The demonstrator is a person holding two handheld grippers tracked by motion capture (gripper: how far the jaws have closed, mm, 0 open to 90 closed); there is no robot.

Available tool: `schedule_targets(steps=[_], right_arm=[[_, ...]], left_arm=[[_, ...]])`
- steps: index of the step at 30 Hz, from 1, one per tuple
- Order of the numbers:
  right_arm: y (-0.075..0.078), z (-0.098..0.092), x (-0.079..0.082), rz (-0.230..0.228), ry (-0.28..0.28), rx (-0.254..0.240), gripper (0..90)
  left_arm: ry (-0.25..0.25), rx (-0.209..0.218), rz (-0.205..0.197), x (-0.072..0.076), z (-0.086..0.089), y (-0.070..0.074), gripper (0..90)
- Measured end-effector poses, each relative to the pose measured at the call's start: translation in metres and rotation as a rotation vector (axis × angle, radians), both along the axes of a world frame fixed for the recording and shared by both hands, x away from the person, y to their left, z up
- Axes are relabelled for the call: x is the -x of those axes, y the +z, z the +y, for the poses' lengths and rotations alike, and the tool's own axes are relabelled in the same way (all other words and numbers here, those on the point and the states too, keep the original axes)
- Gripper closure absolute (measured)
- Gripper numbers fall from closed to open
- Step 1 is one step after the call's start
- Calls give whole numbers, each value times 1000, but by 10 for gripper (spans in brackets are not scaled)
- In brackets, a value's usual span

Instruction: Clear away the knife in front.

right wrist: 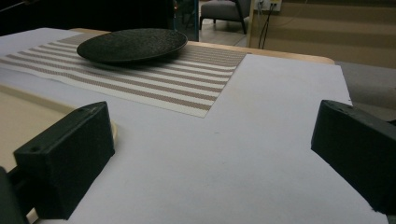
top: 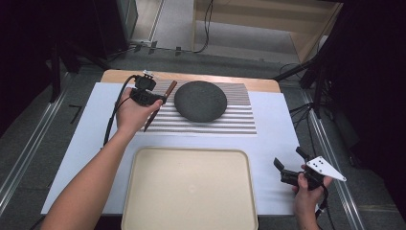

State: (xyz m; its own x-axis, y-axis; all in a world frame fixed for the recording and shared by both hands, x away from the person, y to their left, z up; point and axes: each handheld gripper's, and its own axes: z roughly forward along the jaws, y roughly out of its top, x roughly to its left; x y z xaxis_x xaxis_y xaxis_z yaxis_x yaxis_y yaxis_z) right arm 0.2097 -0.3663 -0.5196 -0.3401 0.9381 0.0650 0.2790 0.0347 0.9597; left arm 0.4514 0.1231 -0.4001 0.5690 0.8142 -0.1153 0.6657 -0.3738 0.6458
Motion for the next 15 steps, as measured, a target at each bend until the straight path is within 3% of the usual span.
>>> schedule_targets(steps=[4, 15], right_arm=[[0, 0, 0, 0, -1, 0, 0], [0, 0, 0, 0, 1, 1, 0]], left_arm=[[-18, -11, -19, 11, 0, 3, 769], [-68, 9, -31, 45, 6, 7, 769]])
